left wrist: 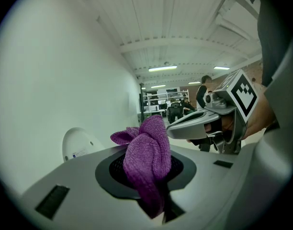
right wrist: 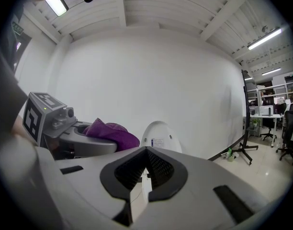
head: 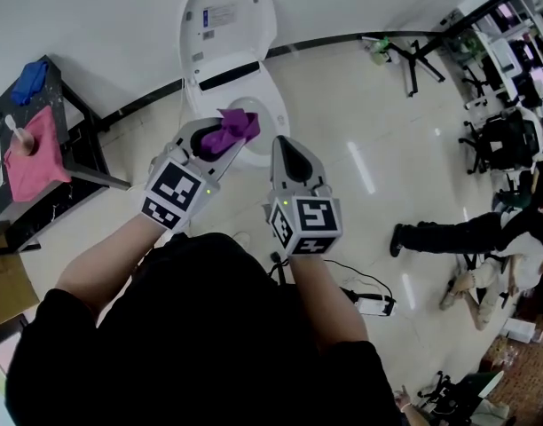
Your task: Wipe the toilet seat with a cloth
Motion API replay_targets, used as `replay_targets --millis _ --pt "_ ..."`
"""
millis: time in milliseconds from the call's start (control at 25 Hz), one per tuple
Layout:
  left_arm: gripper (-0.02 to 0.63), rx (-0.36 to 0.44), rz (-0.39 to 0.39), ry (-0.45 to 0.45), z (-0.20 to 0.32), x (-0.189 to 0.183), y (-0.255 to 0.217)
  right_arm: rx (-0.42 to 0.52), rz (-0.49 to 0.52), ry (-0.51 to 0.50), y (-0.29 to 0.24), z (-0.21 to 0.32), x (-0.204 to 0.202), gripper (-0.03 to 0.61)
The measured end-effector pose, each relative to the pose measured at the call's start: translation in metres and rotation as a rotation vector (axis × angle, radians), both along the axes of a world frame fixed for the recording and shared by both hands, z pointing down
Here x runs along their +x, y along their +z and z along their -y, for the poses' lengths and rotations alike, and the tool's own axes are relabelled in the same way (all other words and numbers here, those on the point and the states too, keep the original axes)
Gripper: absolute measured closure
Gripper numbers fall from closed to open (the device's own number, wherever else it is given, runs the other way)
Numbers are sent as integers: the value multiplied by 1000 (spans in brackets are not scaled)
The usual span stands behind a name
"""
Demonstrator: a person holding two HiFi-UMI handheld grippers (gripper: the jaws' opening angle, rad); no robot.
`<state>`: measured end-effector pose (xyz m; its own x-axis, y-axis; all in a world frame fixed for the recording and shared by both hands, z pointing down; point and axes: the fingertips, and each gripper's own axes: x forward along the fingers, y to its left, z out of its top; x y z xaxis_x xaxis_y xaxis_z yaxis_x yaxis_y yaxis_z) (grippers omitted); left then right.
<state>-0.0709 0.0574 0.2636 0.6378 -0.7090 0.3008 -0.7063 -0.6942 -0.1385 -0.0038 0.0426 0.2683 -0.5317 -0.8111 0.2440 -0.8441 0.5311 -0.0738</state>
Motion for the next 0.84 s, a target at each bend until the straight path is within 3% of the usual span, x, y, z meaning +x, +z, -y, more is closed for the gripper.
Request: replay_targets --millis 840 --pt "520 9 9 -2 -4 8 -6 16 -12 -6 -6 -4 5 566"
